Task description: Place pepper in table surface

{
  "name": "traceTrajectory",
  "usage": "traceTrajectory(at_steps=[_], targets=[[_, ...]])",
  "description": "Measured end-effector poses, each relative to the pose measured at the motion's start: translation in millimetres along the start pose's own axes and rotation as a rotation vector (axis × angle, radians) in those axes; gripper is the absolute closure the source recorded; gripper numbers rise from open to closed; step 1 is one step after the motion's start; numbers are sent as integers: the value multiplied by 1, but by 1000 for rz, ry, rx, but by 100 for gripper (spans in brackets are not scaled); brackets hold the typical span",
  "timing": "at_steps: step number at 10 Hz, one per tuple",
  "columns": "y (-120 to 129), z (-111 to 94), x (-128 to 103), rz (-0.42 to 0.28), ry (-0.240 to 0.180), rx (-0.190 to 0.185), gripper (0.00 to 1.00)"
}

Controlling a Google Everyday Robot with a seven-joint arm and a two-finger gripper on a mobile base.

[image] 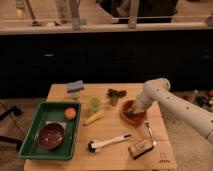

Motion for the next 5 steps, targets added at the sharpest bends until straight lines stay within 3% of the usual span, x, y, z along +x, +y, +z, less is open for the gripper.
traceTrajectory(at_steps=[1, 2, 5], targets=[[-1, 0, 0, -5, -6, -2, 90], [-1, 0, 0, -8, -8, -3, 95], [0, 1, 2, -18, -9, -11, 100]])
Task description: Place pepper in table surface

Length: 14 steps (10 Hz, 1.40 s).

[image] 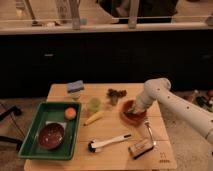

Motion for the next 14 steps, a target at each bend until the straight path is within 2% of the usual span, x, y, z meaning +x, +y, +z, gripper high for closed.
traceTrajectory(at_steps=[4, 5, 11, 12, 14], targets=[[2, 2, 4, -3, 8, -8, 99], [2, 3, 6, -8, 16, -11, 93], [5, 7, 12, -1, 45, -22, 32], [6, 6, 13, -3, 48, -23, 25], [6, 6, 14, -5, 51, -24, 22]])
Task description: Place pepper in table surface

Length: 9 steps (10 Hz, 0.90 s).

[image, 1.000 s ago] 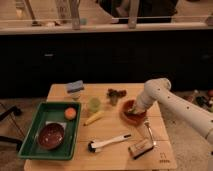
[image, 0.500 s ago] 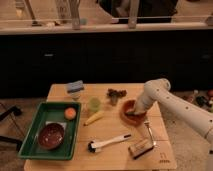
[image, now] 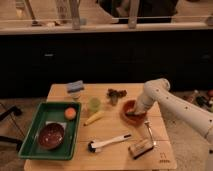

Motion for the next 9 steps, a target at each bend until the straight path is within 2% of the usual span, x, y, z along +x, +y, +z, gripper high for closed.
traceTrajectory(at_steps=[7, 8, 9], targets=[[-1, 6, -4, 0, 5, -13, 23], [-1, 6, -4, 0, 5, -13, 28], [-1, 6, -3, 0, 7, -14, 40]])
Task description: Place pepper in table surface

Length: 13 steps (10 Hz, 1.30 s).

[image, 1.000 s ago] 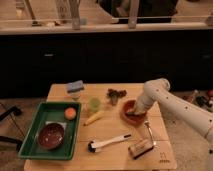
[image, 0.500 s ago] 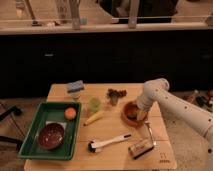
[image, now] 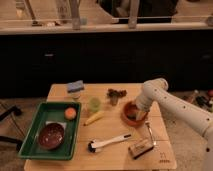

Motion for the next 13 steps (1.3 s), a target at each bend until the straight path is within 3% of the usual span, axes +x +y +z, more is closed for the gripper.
traceTrajectory(at_steps=[6, 13], targets=[[-1, 3, -3, -3, -22, -10, 98], [-2, -10, -8, -28, -18, 9, 100]])
